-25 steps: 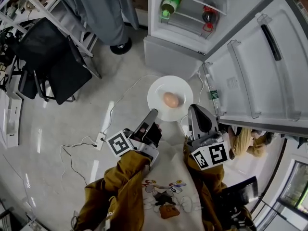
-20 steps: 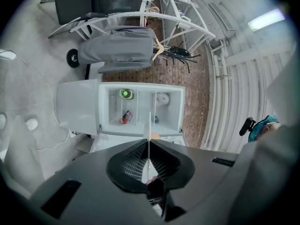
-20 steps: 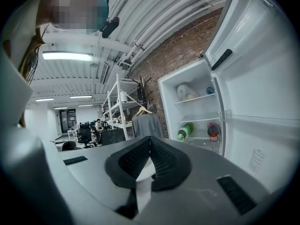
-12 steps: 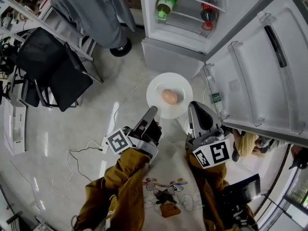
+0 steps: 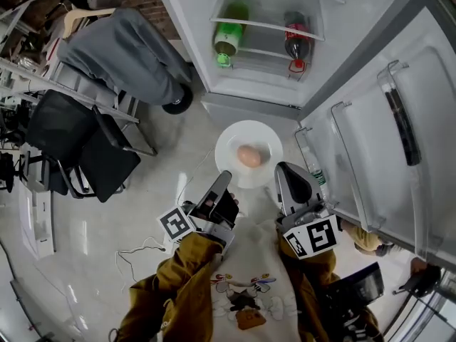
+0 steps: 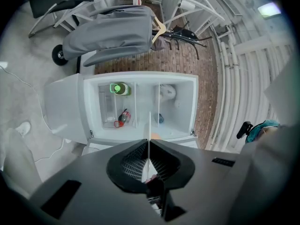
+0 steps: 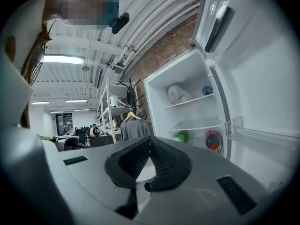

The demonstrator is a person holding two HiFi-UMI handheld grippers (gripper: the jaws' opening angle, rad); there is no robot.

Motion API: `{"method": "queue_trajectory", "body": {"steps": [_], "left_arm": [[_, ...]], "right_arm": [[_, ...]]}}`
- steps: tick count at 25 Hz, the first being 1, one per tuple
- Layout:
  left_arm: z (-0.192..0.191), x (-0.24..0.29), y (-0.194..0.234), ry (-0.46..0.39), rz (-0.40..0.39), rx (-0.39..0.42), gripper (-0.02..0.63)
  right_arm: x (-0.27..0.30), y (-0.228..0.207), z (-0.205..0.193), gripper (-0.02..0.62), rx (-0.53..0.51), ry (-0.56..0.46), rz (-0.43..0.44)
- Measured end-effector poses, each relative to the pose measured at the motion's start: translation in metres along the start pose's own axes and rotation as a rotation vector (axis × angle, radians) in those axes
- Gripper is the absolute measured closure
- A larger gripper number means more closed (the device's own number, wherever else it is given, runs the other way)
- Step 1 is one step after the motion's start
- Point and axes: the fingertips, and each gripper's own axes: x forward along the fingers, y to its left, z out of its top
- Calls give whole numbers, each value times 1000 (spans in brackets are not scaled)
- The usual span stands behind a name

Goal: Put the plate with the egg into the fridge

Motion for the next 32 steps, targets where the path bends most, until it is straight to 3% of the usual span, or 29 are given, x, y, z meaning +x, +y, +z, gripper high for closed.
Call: {"method": "queue_trajectory", "body": {"steps": [6,12,16,32], "left_arm": [[13,56,1,-2,3,-19,588],[32,108,-11,10,-23,40,588],[32,135,-5,7,-28,34,588],[30,175,-4,47,-12,-11,588]], "right_arm": [[36,-40,17,589,-12,-9,18],[63,-75,37,589,-13,-40,25],[78,-92,44,589,-17,-54,45],[88,-121,55,589,-10,-39,2]]}}
